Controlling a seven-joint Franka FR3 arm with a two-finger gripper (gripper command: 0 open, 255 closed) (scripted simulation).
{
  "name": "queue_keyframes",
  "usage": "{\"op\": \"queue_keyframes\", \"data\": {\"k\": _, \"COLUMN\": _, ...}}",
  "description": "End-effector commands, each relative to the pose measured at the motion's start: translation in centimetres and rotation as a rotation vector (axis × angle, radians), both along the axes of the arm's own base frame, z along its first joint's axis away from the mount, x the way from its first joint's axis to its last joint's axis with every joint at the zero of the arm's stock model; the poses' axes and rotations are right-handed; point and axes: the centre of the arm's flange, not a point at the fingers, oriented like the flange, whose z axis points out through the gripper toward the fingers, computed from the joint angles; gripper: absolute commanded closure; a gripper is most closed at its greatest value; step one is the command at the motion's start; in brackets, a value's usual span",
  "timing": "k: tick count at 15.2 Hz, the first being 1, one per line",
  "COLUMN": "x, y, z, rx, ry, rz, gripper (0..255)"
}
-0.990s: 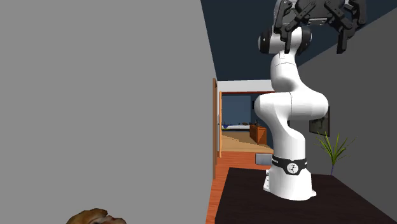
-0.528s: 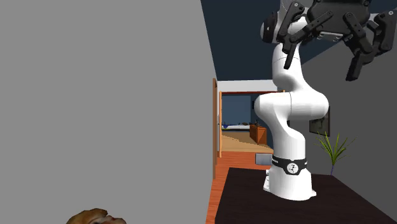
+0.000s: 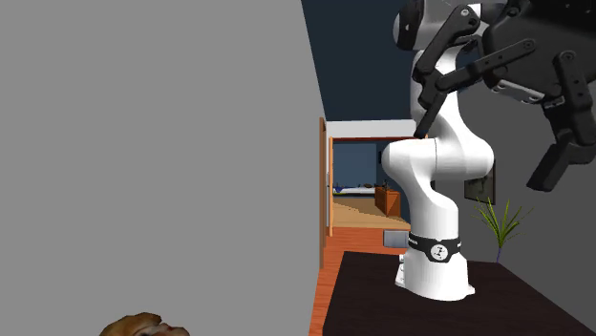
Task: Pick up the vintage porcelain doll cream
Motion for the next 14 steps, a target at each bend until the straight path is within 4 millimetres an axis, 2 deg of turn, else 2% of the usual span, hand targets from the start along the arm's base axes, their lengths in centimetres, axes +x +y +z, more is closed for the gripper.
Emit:
{"op": "queue_keyframes", "data": {"k": 1, "x": 2.0, "y": -0.3, "z": -2.2, "rx": -0.052, "ry": 0.006, "rz": 0.002, "gripper": 0}}
{"op": "queue_keyframes", "data": {"k": 7, "x": 8.1, "y": -1.7, "z": -7.7, "rx": -0.202, "ry": 0.026, "rz": 0.002, "gripper": 0}}
{"op": "queue_keyframes", "data": {"k": 14, "x": 15.2, "y": -4.2, "z": -13.9, "rx": -0.377, "ry": 0.048, "rz": 0.002, "gripper": 0}}
